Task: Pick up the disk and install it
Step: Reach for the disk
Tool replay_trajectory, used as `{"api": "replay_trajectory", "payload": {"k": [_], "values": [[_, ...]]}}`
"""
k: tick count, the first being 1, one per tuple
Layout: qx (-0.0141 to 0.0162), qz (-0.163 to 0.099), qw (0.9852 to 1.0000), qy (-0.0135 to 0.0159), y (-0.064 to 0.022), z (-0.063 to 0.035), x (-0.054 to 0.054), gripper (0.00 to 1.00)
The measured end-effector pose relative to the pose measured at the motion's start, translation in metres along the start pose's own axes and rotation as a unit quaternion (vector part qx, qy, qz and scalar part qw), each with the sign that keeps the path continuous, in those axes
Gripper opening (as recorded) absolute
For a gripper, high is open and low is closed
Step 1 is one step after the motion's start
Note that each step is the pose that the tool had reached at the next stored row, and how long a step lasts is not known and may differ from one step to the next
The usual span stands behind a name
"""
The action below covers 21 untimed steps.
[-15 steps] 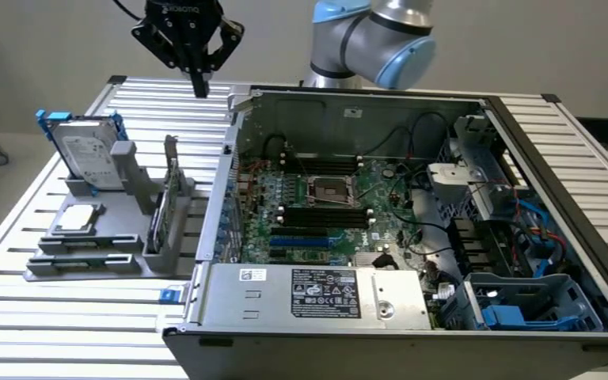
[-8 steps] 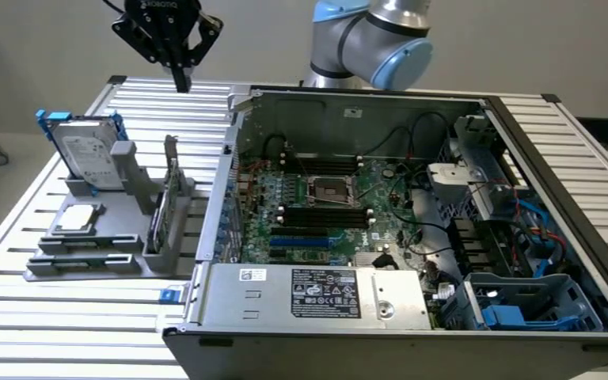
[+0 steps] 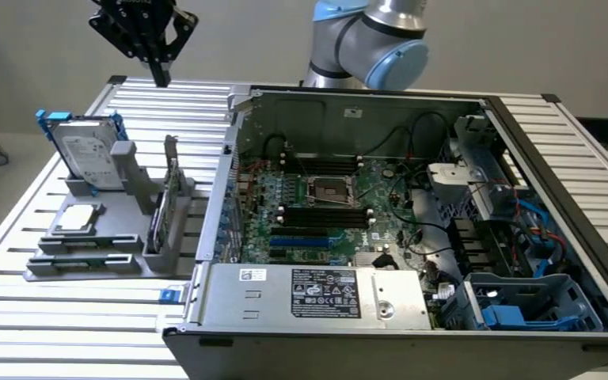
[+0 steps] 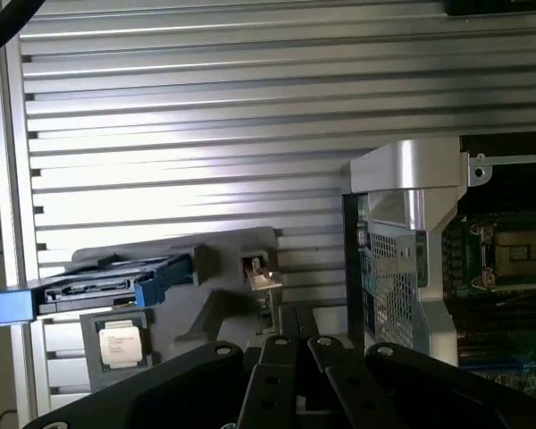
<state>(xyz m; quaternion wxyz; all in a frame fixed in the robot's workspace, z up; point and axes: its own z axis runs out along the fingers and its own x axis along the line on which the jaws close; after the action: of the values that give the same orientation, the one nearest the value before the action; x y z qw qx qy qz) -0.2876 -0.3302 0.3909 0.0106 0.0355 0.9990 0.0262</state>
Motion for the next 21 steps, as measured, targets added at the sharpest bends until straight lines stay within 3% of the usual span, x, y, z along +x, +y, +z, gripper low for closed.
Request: {"api": "replay_trajectory", "payload": {"k": [21], "values": [[-0.0006,0.0,1.0,0.0,0.0146,0.0086,0.097,0.11]]}}
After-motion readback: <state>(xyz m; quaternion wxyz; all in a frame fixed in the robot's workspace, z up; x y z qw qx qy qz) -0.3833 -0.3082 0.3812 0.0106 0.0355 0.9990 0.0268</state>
